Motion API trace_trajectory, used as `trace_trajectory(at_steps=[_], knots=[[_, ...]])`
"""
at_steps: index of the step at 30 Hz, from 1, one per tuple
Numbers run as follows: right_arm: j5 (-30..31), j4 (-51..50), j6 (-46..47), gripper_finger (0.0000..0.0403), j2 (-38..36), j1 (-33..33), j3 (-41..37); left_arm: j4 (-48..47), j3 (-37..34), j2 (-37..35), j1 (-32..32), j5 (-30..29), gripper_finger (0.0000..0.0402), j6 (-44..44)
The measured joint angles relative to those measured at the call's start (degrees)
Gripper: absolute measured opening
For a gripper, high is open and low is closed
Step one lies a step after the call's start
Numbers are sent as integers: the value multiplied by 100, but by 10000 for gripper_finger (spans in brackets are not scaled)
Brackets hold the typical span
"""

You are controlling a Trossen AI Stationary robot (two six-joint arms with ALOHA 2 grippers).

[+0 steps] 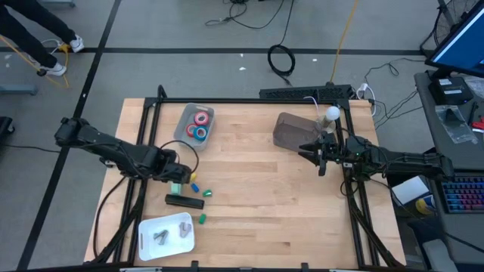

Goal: Pick and place Stapler, Stapler remover, tape
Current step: Put the light green stapler into the black bin

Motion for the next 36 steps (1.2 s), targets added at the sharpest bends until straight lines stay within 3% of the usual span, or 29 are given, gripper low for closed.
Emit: trace_trajectory(at_steps=[12, 25, 28, 32, 36], knots=[[0, 4, 17, 136, 1, 0, 0, 1265, -866, 2, 1, 180, 209, -198], [447, 7, 34, 137, 1, -2, 1, 1719, -1260, 2, 1, 368, 208, -324], [442, 7, 39, 136, 1, -2, 2, 1703, -1260, 2, 1, 375, 187, -326], [442, 9, 42, 135, 1, -2, 0, 1705, -1258, 0, -1, 366, 127, -321], [439, 11, 42, 137, 1, -2, 2, 1705, -1255, 0, -1, 273, 122, -217]])
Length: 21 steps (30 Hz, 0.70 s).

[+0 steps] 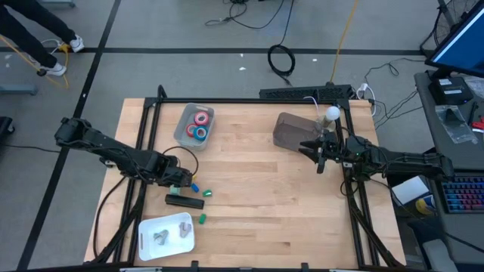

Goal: Pick and place Stapler, Stapler remover, tape
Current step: Put the light green stapler into the black bin

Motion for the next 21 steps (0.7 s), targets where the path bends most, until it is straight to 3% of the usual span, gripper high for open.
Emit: trace_trajectory(at_steps=[11, 21], knots=[[5, 264, 187, 136, -1, 0, 0, -313, 2, -203, 2, -284, 122, 353], [-24, 892, 295, 137, 0, 0, 0, -668, 408, -946, 7, -1050, 122, 571]])
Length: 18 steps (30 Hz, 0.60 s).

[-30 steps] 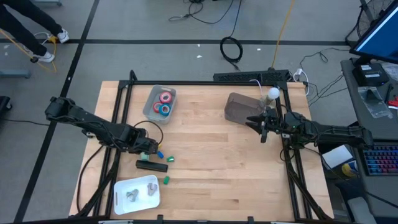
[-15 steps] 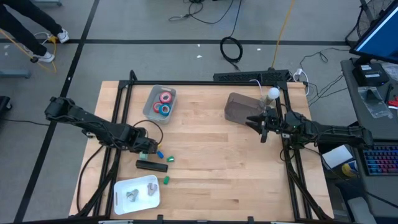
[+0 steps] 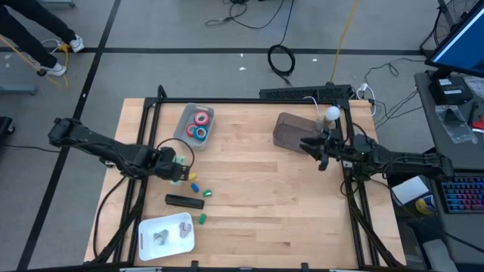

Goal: Pick and place Stapler, Stapler remover, tape
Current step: Put the light green stapler into the black bin

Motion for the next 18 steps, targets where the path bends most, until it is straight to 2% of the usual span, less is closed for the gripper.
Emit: trace_trajectory(at_steps=[8, 18], knots=[[-10, 599, -13, 139, 18, 3, 0, 195, 653, -142, 0, -426, 122, 1387], [-40, 1131, 561, 134, 374, 6, 2, 1663, 972, 269, 94, -271, 122, 3798]])
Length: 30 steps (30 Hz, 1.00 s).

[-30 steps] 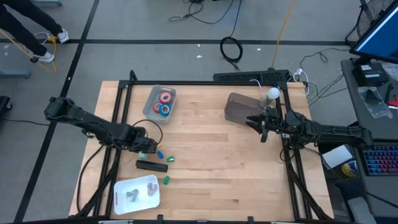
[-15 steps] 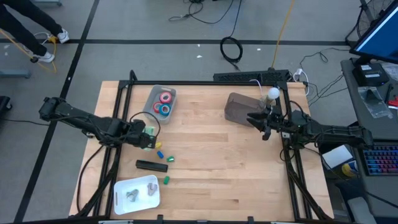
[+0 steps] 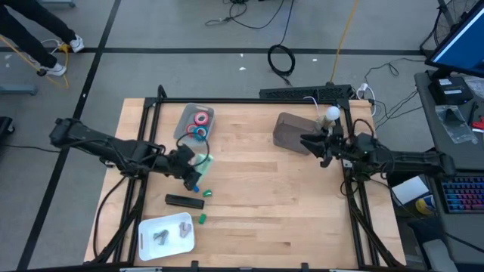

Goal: Pick and place Stapler, Stapler remover, tape
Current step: Put the light green stapler into the black bin

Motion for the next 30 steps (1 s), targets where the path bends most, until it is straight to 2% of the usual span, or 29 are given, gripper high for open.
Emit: trace_trajectory(at_steps=[5, 11, 21, 30], knots=[[-591, 323, 323, 134, 643, 1, 0, 98, 201, 525, 264, 529, 122, 793], [-1095, 707, 104, 134, 1642, 9, 253, 99, 660, 1259, 550, 1069, 122, 1774], [-1645, -71, -1061, 134, 3223, 9, 1381, -302, 1745, 2226, 862, 1172, 122, 2965], [-1673, -145, -2066, 153, 4060, 11, 2040, -344, 2481, 2651, 1093, 1087, 122, 3743]])
